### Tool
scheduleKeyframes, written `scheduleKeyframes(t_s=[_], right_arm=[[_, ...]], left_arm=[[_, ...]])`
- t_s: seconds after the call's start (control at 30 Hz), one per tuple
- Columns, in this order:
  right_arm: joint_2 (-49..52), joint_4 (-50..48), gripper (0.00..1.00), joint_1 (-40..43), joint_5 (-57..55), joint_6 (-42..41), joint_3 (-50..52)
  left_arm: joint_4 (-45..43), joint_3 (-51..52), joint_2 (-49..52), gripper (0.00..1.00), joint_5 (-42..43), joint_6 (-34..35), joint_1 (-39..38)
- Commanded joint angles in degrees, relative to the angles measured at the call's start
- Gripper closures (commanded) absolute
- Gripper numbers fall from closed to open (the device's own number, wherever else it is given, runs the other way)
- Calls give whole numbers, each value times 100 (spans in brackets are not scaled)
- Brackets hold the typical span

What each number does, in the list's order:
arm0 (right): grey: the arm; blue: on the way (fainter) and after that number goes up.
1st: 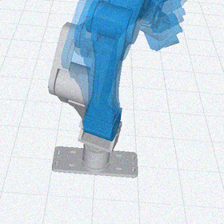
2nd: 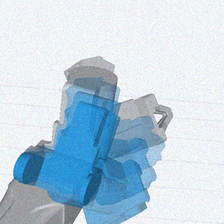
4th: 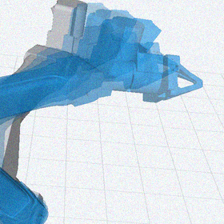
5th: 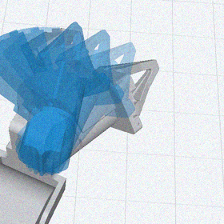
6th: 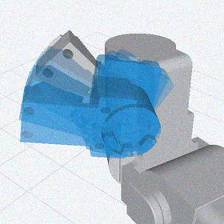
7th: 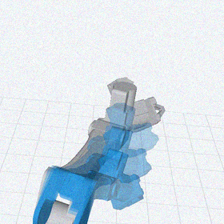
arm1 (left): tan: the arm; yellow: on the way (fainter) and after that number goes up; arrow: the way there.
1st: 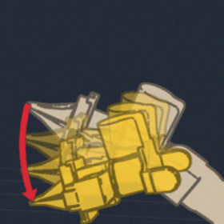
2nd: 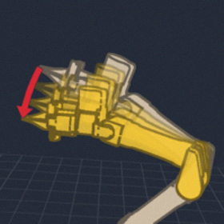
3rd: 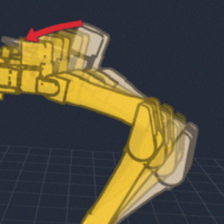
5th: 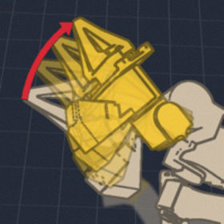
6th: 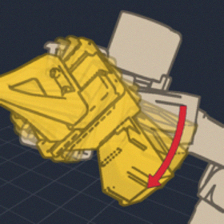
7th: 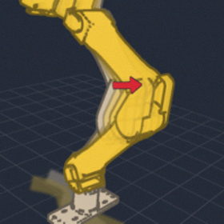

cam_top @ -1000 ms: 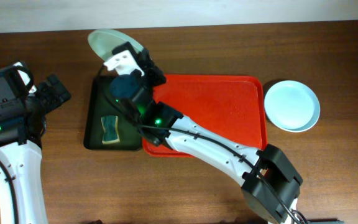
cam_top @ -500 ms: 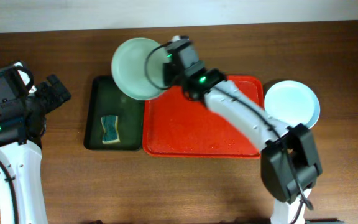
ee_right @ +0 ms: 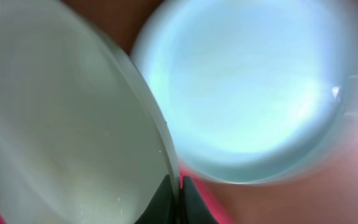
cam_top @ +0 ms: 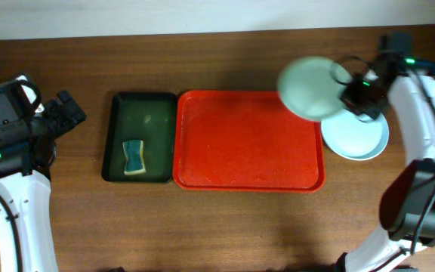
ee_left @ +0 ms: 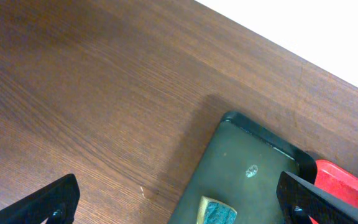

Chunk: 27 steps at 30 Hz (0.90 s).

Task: Clean dirty plates on tray and stack at the side
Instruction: 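Carry the plate right and lower it onto the plate stack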

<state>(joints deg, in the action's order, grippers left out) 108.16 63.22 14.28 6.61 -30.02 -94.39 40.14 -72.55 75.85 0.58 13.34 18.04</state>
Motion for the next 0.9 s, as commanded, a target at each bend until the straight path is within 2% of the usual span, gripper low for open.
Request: scheduleKeyframes(t_s=[0.0, 0.17, 0.37, 0.57, 0.6, 0.63, 0.67, 0.73, 0.8, 0.87], right_arm=[[-151, 256, 96, 763, -1239, -26, 136], [-149, 79, 96, 1174, -1377, -28, 704], [-129, -636, 96, 1080, -1220, -26, 1303], [-125, -686, 94, 1010, -1202, 177, 1362], [-122, -669, 89, 1010, -1202, 258, 1362], [-122, -660, 80, 1012, -1202, 315, 1362], [-122, -638, 66, 1010, -1200, 376, 1362], [-118, -584, 29, 1012, -1202, 546, 1362], [-118, -542, 18, 1010, -1196, 876, 1362], [-118, -503, 17, 1010, -1178, 1355, 1362]], left_arm=[[9, -26, 15, 1, -42, 76, 24], [9, -26, 15, 1, -42, 76, 24], [9, -26, 15, 1, -42, 76, 24], [9, -26, 15, 1, -42, 76, 24], [9, -26, 15, 1, -42, 76, 24], [9, -26, 15, 0, -42, 76, 24], [9, -26, 15, 0, -42, 76, 24], [9, -26, 15, 1, -42, 76, 24], [9, -26, 15, 1, -42, 76, 24], [9, -26, 15, 1, -42, 76, 24]])
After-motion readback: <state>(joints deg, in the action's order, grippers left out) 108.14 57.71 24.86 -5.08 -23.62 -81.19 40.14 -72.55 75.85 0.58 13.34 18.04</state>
